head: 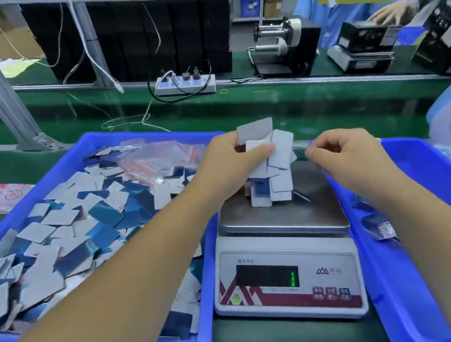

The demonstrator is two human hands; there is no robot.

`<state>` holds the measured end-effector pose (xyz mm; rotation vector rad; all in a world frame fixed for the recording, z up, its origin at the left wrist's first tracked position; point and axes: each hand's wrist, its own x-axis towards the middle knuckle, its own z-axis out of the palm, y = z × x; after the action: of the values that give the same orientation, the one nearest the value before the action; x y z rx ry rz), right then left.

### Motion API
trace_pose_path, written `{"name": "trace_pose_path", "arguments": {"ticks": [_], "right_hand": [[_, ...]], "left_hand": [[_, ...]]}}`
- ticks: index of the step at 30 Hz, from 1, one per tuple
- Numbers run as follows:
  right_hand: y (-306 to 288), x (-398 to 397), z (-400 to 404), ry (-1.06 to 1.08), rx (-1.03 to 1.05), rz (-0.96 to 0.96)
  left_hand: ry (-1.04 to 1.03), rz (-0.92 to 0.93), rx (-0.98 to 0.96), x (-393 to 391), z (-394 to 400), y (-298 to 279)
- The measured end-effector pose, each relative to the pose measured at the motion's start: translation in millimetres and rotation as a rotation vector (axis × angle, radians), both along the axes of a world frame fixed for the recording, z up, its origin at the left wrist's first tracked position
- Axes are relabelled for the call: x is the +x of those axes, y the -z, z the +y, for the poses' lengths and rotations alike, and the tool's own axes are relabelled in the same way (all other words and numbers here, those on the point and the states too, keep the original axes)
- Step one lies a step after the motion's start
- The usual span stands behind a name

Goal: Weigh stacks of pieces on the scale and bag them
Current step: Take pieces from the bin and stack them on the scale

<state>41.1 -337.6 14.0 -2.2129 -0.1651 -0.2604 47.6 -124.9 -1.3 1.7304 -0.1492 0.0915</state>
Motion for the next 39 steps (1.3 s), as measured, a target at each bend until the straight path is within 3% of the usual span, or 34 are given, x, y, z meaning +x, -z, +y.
{"name": "trace_pose_path", "arguments": {"ticks": [6, 9, 10, 16, 22, 27, 30, 36, 39], "right_hand": [[4.8, -5.0, 11.2, -0.038, -0.153, -0.004], [6.8, -6.2, 15.0, -0.066, -0.189, -0.009], [7.2, -6.7, 16.0, -0.077, -0.205, -0.011], [8.6, -7.8, 16.5, -0.099, -0.23, -0.014], [8.8, -7.2, 13.5, -0.097, -0.224, -0.02], [11.2, -8.5, 17.0, -0.118, -0.26, -0.031], [13.3, -8.8, 19.7, -0.137, -0.285, -0.047], [14.8, -8.4, 23.0, -0.159, -0.316, -0.054], [13.7, -9.5, 23.4, -0.157, -0.32, -0.066]], "left_hand": [[-0.025, -0.042, 0.388, -6.9, 12.9, 5.1], [-0.078, -0.171, 0.763, -6.2, 19.0, 4.8], [-0.07, -0.204, 0.801, -6.1, 21.3, 4.4], [-0.016, -0.18, 0.743, -1.4, 25.8, 12.1], [-0.014, -0.101, 0.329, -6.7, 33.4, 7.0], [-0.073, -0.007, 0.265, -8.0, 46.4, -3.3], [-0.081, 0.078, 0.349, -6.8, 64.9, -14.8], [0.085, 0.359, 0.709, -8.8, 97.7, -18.9], [0.026, 0.398, 0.935, -5.8, 100.5, -17.2]]}}
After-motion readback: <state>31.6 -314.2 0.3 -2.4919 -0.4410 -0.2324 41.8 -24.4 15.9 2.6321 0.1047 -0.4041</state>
